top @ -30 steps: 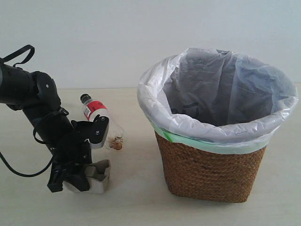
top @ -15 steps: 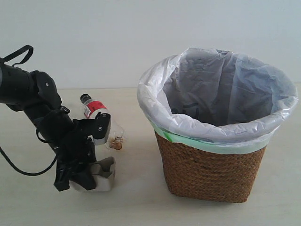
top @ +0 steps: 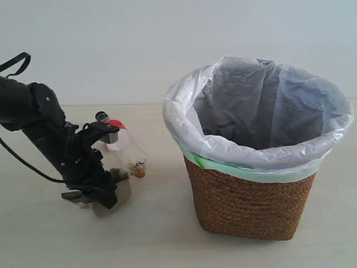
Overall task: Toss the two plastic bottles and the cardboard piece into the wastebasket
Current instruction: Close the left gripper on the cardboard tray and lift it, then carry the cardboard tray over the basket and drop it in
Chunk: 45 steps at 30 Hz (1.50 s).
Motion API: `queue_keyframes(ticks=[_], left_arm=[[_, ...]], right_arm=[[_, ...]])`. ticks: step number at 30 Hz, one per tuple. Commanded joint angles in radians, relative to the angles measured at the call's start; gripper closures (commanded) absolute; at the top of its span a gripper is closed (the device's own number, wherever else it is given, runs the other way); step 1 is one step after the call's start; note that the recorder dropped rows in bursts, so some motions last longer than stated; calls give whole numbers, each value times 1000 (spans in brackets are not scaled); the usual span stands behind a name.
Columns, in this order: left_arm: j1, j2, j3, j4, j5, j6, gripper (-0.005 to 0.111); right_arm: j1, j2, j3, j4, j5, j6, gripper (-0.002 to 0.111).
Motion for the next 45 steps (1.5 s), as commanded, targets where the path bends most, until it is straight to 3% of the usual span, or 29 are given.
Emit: queue_keyframes(ticks=[1,4,11,17,25,27,30,33,35,38,40,45], left_arm=[[42,-16,-1,-33,-31,-138,103],[66,-50,-1,-86,-29,-138,103],[98,-218,-1,-45,-28,-218,103],[120,-389,-1,235,-8,-541,103],[145,-477,-1,726,227,-924,103],[145,-475,-1,728,225,-962,103],[136,-464,-1,533,119,-894,103],[94,-441,-14,34,20,-540,103],[60,-433,-50,-352,44,-243,103],[22,-433,-110,-760,125,51,103],[6,-433,-159,-877,168,76,103],[-1,-433,-234,-873,221,43,103]], right_arm=[[-3,-6,0,-6,-3,-1,108],[-3,-6,0,-6,-3,-1,108],[-3,-6,0,-6,-3,-1,108],[-3,-6,0,-6,-3,-1,108],[-3,-6,0,-6,-3,-1,108],[-3,-6,0,-6,-3,-1,108],[-3,-6,0,-6,-3,-1,108],[-3,-6,0,-6,-3,-1,108],[-3,-6,0,-6,-3,-1,108],[-3,-6,0,-6,-3,-1,108],[-3,-6,0,-6,-3,-1,108],[-3,-6,0,-6,-3,-1,108]])
